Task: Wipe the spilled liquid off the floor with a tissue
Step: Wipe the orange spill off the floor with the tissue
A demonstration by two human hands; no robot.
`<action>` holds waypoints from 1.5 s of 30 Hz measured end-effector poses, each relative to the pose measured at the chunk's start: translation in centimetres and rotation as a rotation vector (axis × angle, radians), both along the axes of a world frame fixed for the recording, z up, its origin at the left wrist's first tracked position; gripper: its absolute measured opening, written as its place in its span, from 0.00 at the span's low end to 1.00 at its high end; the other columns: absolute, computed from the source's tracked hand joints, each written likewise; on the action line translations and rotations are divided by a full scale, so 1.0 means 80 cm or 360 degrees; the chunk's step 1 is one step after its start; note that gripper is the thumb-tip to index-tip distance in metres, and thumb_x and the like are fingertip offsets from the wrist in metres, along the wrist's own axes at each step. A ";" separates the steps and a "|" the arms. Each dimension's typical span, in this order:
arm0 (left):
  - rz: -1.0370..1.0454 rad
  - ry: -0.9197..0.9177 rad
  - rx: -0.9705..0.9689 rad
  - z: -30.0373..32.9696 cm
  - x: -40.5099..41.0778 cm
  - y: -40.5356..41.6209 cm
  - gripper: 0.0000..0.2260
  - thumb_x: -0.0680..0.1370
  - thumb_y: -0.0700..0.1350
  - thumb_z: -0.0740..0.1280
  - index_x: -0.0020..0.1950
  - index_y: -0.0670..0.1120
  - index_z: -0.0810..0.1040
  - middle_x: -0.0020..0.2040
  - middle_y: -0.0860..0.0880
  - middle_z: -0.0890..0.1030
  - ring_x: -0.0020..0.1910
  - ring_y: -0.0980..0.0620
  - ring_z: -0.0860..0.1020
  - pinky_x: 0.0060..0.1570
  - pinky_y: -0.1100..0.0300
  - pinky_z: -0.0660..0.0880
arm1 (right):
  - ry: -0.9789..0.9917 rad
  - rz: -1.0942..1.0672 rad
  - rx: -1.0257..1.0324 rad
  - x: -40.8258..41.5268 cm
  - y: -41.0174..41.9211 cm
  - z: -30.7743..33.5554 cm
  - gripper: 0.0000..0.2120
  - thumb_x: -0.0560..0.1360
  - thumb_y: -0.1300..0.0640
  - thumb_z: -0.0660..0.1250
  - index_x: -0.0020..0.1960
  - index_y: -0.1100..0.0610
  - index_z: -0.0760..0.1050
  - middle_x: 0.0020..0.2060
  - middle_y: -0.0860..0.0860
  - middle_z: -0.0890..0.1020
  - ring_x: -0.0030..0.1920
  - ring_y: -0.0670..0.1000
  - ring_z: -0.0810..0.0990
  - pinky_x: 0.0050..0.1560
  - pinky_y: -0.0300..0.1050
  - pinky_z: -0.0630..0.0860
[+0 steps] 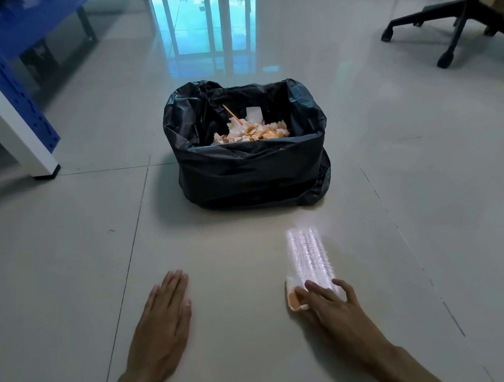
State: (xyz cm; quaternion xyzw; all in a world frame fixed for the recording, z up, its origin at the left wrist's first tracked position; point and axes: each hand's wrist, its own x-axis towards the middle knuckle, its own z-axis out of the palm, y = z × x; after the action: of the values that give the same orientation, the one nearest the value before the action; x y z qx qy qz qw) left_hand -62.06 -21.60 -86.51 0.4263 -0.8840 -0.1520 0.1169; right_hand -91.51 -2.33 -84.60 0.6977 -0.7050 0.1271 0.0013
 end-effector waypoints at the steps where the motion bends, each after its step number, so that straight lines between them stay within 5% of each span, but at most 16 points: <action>1: -0.0002 -0.0001 0.0000 -0.001 0.001 0.000 0.25 0.82 0.54 0.42 0.79 0.50 0.53 0.80 0.55 0.55 0.78 0.62 0.48 0.76 0.59 0.45 | -0.0084 -0.0027 0.0048 0.000 -0.005 0.007 0.17 0.79 0.54 0.55 0.63 0.54 0.76 0.56 0.49 0.83 0.63 0.49 0.77 0.61 0.48 0.61; 4: 0.0000 0.0001 0.0010 -0.001 0.001 0.000 0.25 0.83 0.54 0.42 0.80 0.50 0.52 0.80 0.56 0.54 0.78 0.63 0.47 0.76 0.60 0.45 | -0.0282 -0.0022 0.0198 -0.005 -0.024 0.032 0.14 0.80 0.51 0.52 0.58 0.46 0.75 0.53 0.42 0.81 0.57 0.48 0.74 0.55 0.42 0.64; 8: -0.0002 -0.0002 0.0006 0.000 0.001 0.000 0.25 0.83 0.54 0.42 0.80 0.50 0.53 0.80 0.56 0.54 0.78 0.63 0.47 0.76 0.60 0.44 | -0.0558 -0.0101 0.0307 -0.014 -0.058 0.048 0.23 0.76 0.63 0.59 0.66 0.44 0.67 0.51 0.49 0.79 0.51 0.51 0.75 0.50 0.43 0.71; 10: 0.0001 -0.0004 0.0015 0.000 0.002 0.000 0.25 0.83 0.55 0.42 0.80 0.50 0.52 0.80 0.56 0.54 0.78 0.63 0.47 0.76 0.60 0.44 | -0.0602 -0.0204 0.0357 -0.011 -0.073 0.050 0.15 0.79 0.58 0.59 0.64 0.46 0.66 0.47 0.50 0.78 0.48 0.52 0.75 0.47 0.46 0.73; 13: 0.0002 -0.0008 0.0019 0.001 0.002 -0.001 0.25 0.83 0.55 0.42 0.80 0.51 0.52 0.80 0.56 0.53 0.78 0.63 0.47 0.76 0.59 0.45 | -0.0405 -0.0117 0.0168 -0.004 -0.087 0.040 0.03 0.77 0.60 0.63 0.50 0.55 0.74 0.41 0.50 0.75 0.43 0.53 0.71 0.43 0.49 0.73; 16: 0.0007 -0.0006 0.0024 0.003 0.001 0.000 0.25 0.83 0.55 0.42 0.80 0.51 0.52 0.80 0.57 0.53 0.78 0.63 0.46 0.76 0.59 0.45 | -0.0013 -0.0064 -0.0017 0.002 -0.082 0.025 0.03 0.74 0.62 0.66 0.42 0.57 0.78 0.43 0.52 0.77 0.47 0.55 0.75 0.47 0.46 0.71; 18: 0.0011 -0.0001 0.0026 0.003 0.002 0.000 0.25 0.83 0.55 0.42 0.80 0.51 0.52 0.80 0.57 0.53 0.78 0.63 0.46 0.76 0.59 0.45 | 0.0072 -0.0082 -0.0044 0.020 -0.064 0.019 0.05 0.77 0.59 0.65 0.49 0.57 0.80 0.50 0.53 0.80 0.57 0.58 0.77 0.56 0.46 0.67; 22: 0.0020 0.0006 0.0011 0.002 0.002 -0.002 0.24 0.83 0.55 0.43 0.80 0.52 0.53 0.80 0.57 0.54 0.78 0.63 0.47 0.76 0.60 0.45 | 0.0040 -0.0264 0.0172 0.065 -0.025 -0.001 0.33 0.77 0.39 0.59 0.71 0.63 0.70 0.71 0.56 0.71 0.73 0.58 0.66 0.70 0.59 0.57; 26: 0.0004 0.0008 0.0014 0.003 0.001 -0.003 0.25 0.83 0.55 0.43 0.80 0.52 0.52 0.80 0.57 0.54 0.78 0.63 0.47 0.76 0.59 0.45 | 0.0112 -0.0482 0.0334 0.025 -0.035 -0.005 0.38 0.78 0.32 0.49 0.72 0.60 0.71 0.71 0.55 0.73 0.73 0.60 0.65 0.72 0.61 0.52; 30: 0.0160 -0.0017 0.0009 -0.003 0.003 -0.005 0.27 0.81 0.57 0.42 0.80 0.50 0.48 0.81 0.54 0.49 0.79 0.59 0.43 0.76 0.55 0.42 | 0.0103 -0.0881 0.0618 -0.054 -0.056 0.008 0.42 0.76 0.28 0.38 0.80 0.55 0.48 0.80 0.51 0.51 0.78 0.57 0.39 0.74 0.61 0.37; 32: 0.0172 -0.0024 0.0015 -0.005 0.003 -0.008 0.28 0.81 0.58 0.40 0.80 0.50 0.47 0.81 0.54 0.48 0.79 0.59 0.43 0.76 0.55 0.42 | 0.0037 -0.0943 0.0592 -0.063 -0.073 0.011 0.43 0.75 0.28 0.36 0.80 0.56 0.43 0.80 0.51 0.47 0.77 0.56 0.34 0.74 0.60 0.35; 36: 0.0145 0.0055 0.0042 -0.009 0.002 -0.014 0.27 0.81 0.57 0.37 0.79 0.51 0.50 0.80 0.57 0.49 0.78 0.62 0.44 0.76 0.57 0.43 | -0.0133 -0.0789 0.0516 -0.008 -0.151 0.006 0.44 0.77 0.29 0.42 0.80 0.60 0.45 0.79 0.55 0.48 0.77 0.56 0.36 0.71 0.57 0.28; 40: 0.0122 0.0207 0.0016 -0.014 0.006 -0.022 0.27 0.82 0.54 0.39 0.77 0.46 0.61 0.78 0.53 0.60 0.78 0.60 0.54 0.75 0.62 0.47 | -0.0110 -0.0168 0.0362 0.106 -0.220 -0.007 0.38 0.79 0.35 0.48 0.71 0.65 0.69 0.70 0.60 0.72 0.75 0.61 0.58 0.71 0.64 0.49; 45: 0.0152 0.0329 0.0022 -0.018 0.008 -0.028 0.27 0.82 0.52 0.41 0.76 0.44 0.64 0.76 0.52 0.64 0.76 0.63 0.55 0.75 0.65 0.48 | 0.0040 0.0283 0.0354 0.167 -0.222 -0.002 0.33 0.80 0.37 0.42 0.75 0.54 0.65 0.74 0.51 0.67 0.77 0.58 0.56 0.72 0.62 0.48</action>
State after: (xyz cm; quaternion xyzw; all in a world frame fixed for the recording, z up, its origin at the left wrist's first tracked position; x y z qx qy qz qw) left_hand -61.45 -23.82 -87.96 0.4506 -0.8449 -0.1955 0.2117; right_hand -78.12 -20.09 -84.80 0.7547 -0.6501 0.0390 -0.0786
